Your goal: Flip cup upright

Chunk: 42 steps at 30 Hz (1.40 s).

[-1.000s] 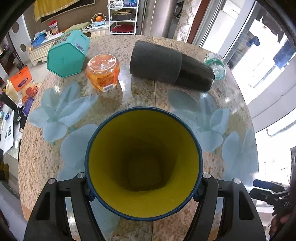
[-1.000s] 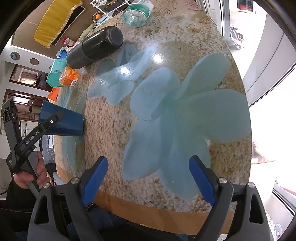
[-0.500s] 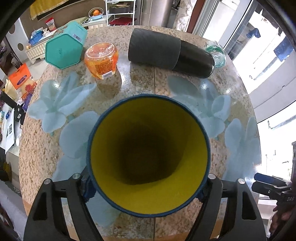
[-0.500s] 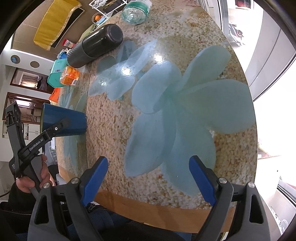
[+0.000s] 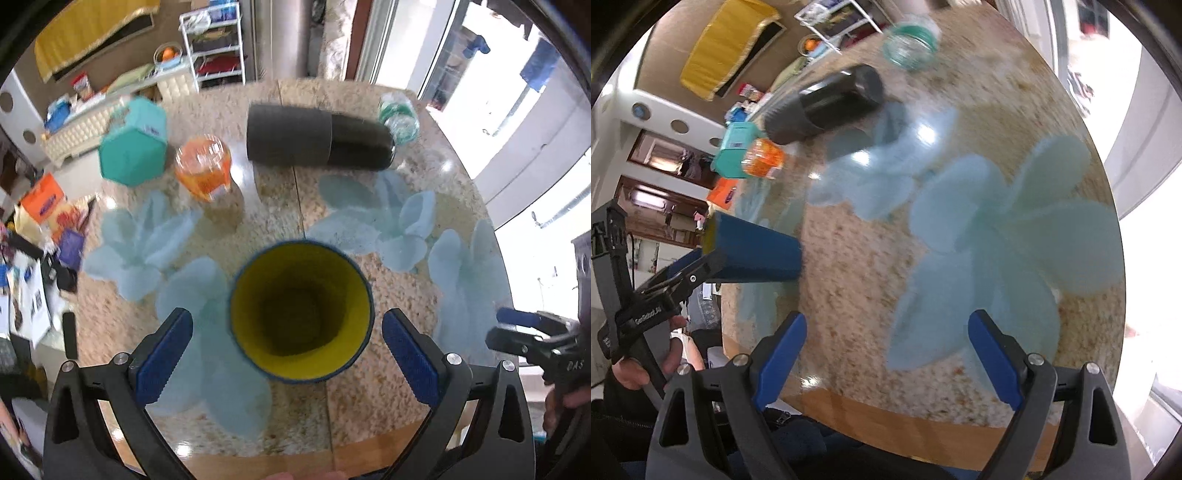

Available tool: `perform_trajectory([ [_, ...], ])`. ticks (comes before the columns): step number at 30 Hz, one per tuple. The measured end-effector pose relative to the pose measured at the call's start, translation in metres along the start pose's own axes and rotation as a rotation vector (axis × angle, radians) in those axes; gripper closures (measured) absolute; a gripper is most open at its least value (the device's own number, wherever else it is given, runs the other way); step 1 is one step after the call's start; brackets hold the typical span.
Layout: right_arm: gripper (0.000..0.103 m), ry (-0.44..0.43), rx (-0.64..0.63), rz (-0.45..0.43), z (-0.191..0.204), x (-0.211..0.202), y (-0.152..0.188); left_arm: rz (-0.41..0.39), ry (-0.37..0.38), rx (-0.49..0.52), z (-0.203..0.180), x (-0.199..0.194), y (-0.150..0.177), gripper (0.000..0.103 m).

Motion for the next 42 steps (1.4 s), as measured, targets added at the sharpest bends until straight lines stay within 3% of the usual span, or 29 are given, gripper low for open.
perform_trajectory([
  [10,0.010,0.038,-0.118,-0.139,0.084,-0.017,-0.028,-0.066,0.036,0.153,0.029,-0.059,-0.005,0.000],
  [18,0.000,0.135,-0.164,-0.260,0.139,-0.031,-0.035,-0.100,0.062,0.169,0.068,-0.078,-0.001,0.000],
  [25,0.000,0.197,-0.154,-0.350,0.156,-0.050,-0.032,-0.146,0.054,0.203,0.087,-0.103,0.005,0.000],
  [34,0.000,0.234,-0.137,-0.447,0.175,-0.068,-0.023,-0.162,0.105,0.223,0.088,-0.121,0.015,0.000],
  [42,0.000,0.243,-0.122,-0.462,0.173,-0.069,-0.019,-0.179,0.130,0.195,0.086,-0.125,0.012,0.000],
])
Point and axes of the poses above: each gripper's, at about its wrist camera, not at the fingertips, and x roughly the way its jaws point, z to its left, y to its underside, the point moved 10 cm from there along x, roughly the way its jaws point, and after that the axes turned 6 degrees about z, right-handed, at the moved point
